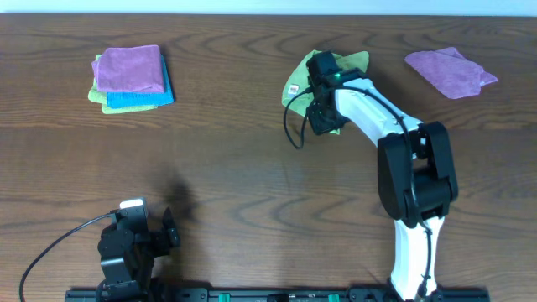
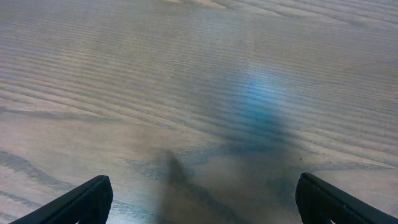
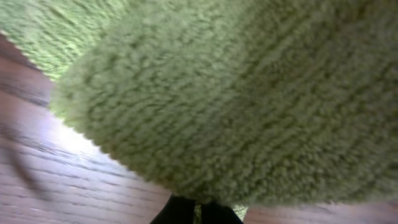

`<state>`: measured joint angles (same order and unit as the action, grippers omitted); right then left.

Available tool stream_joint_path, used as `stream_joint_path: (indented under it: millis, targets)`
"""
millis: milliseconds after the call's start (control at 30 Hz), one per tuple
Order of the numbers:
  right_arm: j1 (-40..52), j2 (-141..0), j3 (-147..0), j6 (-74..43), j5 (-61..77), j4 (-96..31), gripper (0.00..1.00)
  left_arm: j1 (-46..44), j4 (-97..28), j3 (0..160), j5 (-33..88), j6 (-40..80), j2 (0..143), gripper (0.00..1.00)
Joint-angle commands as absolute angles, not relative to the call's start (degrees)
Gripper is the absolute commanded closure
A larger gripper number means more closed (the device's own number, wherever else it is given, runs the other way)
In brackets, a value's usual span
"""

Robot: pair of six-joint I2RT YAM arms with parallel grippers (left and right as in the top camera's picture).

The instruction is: Fold the cloth

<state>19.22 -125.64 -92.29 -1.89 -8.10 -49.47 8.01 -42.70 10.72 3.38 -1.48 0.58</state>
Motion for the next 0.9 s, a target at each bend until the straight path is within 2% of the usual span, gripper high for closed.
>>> stream_joint_path:
  millis: [0, 333, 733, 800, 867]
  targets:
    - [18.7, -125.69, -92.84, -2.0, -10.13, -51.27, 0.99, 7.79, -43.27, 9.47, 2.57, -1.26, 0.21, 0.05]
    - [18.41, -116.92, -93.12, -11.62, -11.49, -55.92, 0.99, 7.79, -43.27, 9.47, 2.57, -1.26, 0.21, 0.05]
    - [14.09, -116.36, -93.1, -33.93, -16.53, -65.98, 0.99, 7.79, -43.27, 9.47, 2.59, -1.23, 0.21, 0.05]
    - [12.97, -116.36, -93.08, -37.3, -18.39, -68.97, 0.95, 7.79, -43.27, 9.47, 2.59, -1.26, 0.21, 0.05]
    - [12.03, -116.36, -93.08, -39.0, -19.64, -71.07, 0.88, 7.79, -43.27, 9.47, 2.57, -1.26, 0.21, 0.05]
